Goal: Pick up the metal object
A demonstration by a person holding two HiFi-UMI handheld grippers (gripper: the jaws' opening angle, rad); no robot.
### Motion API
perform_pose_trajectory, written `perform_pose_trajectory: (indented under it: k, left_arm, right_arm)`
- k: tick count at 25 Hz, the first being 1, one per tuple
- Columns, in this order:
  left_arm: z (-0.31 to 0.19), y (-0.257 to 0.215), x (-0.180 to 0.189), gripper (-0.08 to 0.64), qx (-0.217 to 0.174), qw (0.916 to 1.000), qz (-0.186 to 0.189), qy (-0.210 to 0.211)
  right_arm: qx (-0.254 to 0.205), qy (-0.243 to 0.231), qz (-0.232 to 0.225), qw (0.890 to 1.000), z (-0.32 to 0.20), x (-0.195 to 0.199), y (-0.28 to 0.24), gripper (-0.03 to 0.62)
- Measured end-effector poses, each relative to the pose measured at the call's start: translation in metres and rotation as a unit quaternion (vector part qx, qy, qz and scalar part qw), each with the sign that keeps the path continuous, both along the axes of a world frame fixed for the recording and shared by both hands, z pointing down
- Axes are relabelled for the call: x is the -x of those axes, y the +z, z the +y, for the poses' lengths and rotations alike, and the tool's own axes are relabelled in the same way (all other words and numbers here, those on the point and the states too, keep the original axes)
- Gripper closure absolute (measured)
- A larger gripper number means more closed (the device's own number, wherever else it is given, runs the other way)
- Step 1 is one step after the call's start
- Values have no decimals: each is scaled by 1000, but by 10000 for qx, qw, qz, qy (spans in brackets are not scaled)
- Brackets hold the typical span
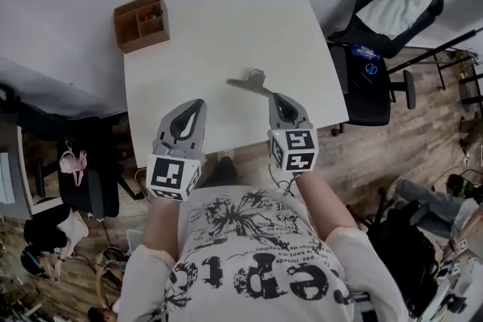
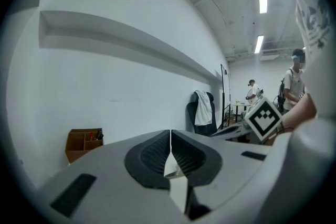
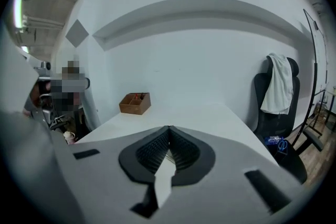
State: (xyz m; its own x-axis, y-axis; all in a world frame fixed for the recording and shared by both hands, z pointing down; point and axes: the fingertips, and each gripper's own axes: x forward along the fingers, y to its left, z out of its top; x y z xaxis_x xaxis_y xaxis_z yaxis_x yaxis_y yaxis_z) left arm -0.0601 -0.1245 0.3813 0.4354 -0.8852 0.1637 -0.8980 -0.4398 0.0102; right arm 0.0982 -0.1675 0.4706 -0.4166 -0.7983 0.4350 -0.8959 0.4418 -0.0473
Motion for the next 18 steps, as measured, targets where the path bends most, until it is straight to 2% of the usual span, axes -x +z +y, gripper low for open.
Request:
perform_pose_trajectory:
  k: [6, 7, 8, 9, 11, 16, 18]
  left_arm:
    - [-62, 19, 12, 548, 127, 9994, 138, 282]
    - [-69, 23, 13, 548, 169, 9992, 146, 320]
    - [-76, 28, 14, 548, 216, 9990, 146, 357]
    - [-83, 33, 16, 548, 268, 9988, 136, 388]
    - [-94, 43, 19, 548, 379, 9983, 103, 431]
    - [-112, 66, 30, 548, 616, 9969, -22, 479]
    - [-119, 77, 33, 548, 647, 9965, -87, 521]
  right_arm:
    - [847, 481, -17, 9952, -53, 6, 49, 598]
    - [1037, 548, -37, 9931, -59, 8, 61, 575]
    - [1229, 606, -58, 9905, -63, 10, 72, 509]
    - [1403, 672, -68, 9878, -68, 11, 84, 479]
    - [1672, 841, -56, 9823, -76, 12, 104, 451]
    - [2312, 1205, -78, 9654, -89, 20, 146, 288]
    - [2415, 1413, -85, 9600, -96, 21, 154, 266]
